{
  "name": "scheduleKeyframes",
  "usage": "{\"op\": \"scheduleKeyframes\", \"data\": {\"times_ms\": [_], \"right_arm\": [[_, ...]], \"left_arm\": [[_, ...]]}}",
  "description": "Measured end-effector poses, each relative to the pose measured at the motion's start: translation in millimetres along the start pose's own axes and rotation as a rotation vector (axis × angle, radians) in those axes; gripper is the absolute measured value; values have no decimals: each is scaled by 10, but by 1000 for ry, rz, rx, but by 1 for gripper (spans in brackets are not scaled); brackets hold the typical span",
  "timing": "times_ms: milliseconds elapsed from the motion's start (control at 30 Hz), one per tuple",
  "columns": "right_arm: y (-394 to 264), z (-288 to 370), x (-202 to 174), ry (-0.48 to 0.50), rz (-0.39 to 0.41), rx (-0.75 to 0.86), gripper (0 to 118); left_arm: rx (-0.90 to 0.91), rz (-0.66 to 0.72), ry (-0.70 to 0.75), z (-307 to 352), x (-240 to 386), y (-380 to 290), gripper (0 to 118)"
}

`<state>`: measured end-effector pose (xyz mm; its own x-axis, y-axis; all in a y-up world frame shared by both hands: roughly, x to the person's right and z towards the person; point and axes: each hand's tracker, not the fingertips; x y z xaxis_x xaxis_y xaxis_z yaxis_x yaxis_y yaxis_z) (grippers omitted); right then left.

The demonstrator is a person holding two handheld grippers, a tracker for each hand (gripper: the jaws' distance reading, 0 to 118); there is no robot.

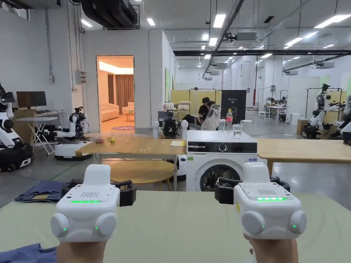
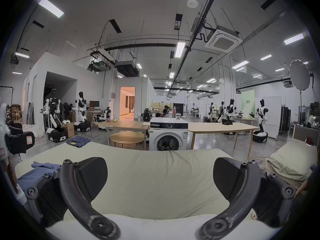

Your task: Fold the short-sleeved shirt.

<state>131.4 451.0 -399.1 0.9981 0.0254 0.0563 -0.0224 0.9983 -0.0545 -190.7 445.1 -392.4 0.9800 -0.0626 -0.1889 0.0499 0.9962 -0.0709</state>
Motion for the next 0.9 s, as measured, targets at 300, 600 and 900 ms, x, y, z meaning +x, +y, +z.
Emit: {"op": "scheduleKeyframes", "data": {"times_ms": [300, 600, 900], "right_arm": [[4, 4, -1, -1, 1, -1, 118], [4, 8, 7, -4, 3, -4, 118], [9, 12, 23, -6, 2, -5, 118]], "left_arm": [[0, 3, 1, 17, -1, 22, 116], [3, -1, -4, 18, 14, 50, 116], [0, 2, -1, 23, 5, 56, 116]]}}
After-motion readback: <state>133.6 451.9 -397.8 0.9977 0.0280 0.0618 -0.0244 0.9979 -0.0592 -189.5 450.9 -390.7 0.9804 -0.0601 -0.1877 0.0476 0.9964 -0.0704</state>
